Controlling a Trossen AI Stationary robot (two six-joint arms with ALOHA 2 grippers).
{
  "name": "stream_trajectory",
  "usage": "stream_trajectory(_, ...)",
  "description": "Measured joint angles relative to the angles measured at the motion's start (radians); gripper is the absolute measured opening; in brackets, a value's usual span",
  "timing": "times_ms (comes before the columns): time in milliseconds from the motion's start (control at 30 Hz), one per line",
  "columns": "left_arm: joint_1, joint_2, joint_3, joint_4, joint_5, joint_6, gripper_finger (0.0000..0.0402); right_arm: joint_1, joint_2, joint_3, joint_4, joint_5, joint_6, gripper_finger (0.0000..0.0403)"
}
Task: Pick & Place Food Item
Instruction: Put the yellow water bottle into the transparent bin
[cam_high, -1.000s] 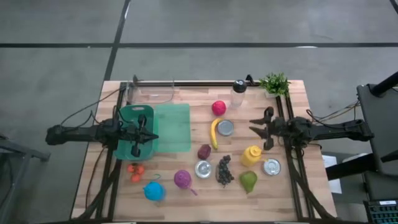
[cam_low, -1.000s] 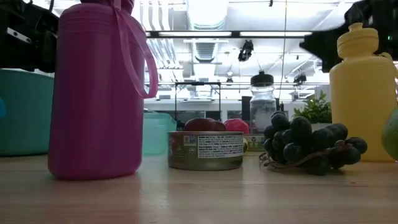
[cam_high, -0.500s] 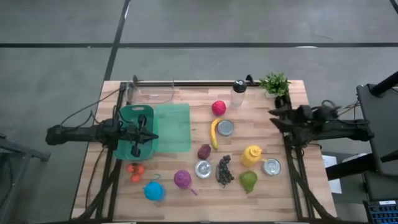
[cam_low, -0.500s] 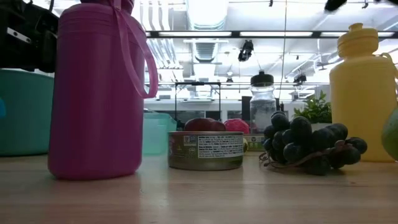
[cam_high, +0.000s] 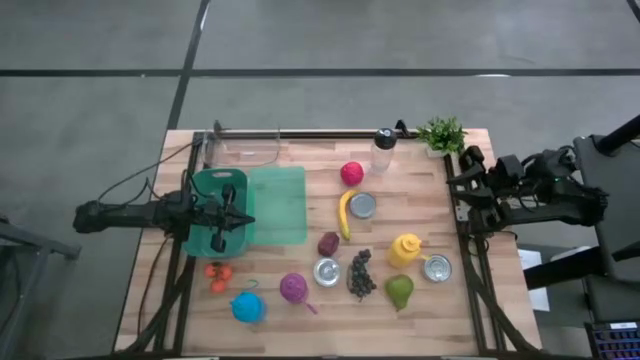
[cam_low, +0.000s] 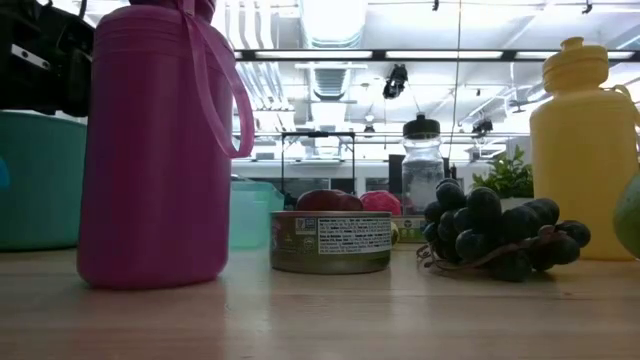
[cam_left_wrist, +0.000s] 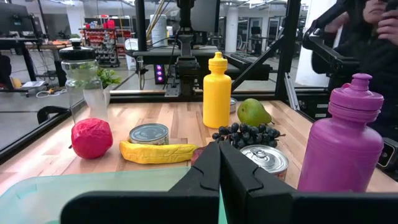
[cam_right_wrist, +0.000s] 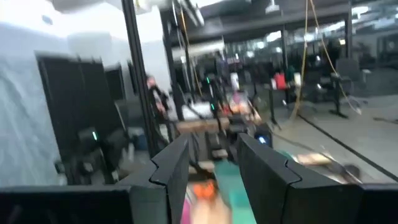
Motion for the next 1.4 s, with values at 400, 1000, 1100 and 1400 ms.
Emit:
stream_trajectory(400, 0.0, 0.0, 0.0, 0.0, 0.0, 0.0, 0.0001, 0.0, 0.0, 0.124, -0.274, -0.001, 0.065, 0.0134)
stream_trajectory(1000, 0.0, 0.0, 0.0, 0.0, 0.0, 0.0, 0.0001, 0.0, 0.002, 0.159, -0.629, 0.0, 0.159, 0.0134)
stream_trajectory(1100, 0.0, 0.0, 0.0, 0.0, 0.0, 0.0, 0.0001, 0.0, 0.002, 0.159, -0.629, 0.0, 0.157, 0.0134)
stream_trajectory(1400, 0.0, 0.0, 0.0, 0.0, 0.0, 0.0, 0.0001, 0.0, 0.002, 0.159, -0.542, 0.003, 0.098, 0.0134)
